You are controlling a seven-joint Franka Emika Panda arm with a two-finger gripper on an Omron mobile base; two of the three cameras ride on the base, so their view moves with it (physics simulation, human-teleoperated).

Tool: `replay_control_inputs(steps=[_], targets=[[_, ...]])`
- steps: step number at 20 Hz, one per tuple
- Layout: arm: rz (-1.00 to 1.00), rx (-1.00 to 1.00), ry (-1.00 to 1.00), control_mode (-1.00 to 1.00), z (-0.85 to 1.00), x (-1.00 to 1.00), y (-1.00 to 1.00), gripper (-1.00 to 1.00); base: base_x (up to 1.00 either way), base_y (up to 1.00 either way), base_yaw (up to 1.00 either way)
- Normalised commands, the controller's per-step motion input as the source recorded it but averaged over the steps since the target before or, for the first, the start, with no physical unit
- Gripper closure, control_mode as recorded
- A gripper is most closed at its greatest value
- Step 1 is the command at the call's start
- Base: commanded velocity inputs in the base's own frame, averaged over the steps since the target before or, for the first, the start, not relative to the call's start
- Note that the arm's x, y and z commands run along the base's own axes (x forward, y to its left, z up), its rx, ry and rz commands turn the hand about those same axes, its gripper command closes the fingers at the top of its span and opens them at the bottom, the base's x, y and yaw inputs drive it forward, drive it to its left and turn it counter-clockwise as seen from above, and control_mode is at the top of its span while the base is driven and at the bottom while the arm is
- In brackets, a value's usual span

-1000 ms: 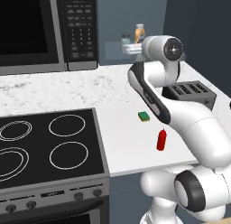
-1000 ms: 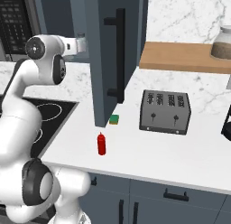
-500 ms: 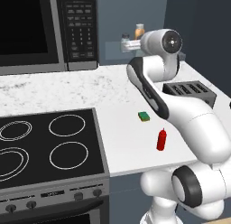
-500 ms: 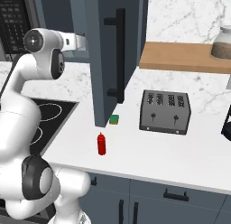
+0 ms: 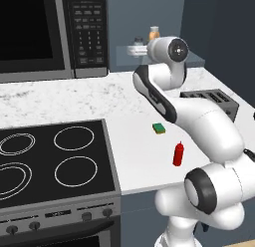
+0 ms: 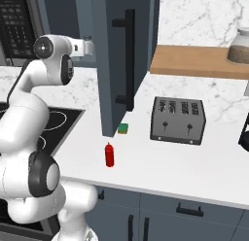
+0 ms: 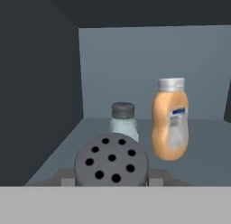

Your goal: Put the shaker and condiment bottle from the counter next to their counterparts in the cabinet.

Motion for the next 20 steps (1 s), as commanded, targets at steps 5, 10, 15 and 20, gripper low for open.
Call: replay_control_inputs(steps=[5,10,15,20], targets=[[0.00,0.10,-0.01,-1.00,0.00,0.48,0.05,1.00,0.00,0.00,0.00],[0.00,0.00,0.00,-1.00,-0.04,0.40,0.13,1.00,0.00,0.00,0.00],[0.00,0.00,0.00,-1.00,0.00,0.36,0.12,1.00,0.00,0.00,0.00],[0.00,-0.07,0.01,-1.00,0.00,0.20,0.00,1.00,0.00,0.00,0.00]])
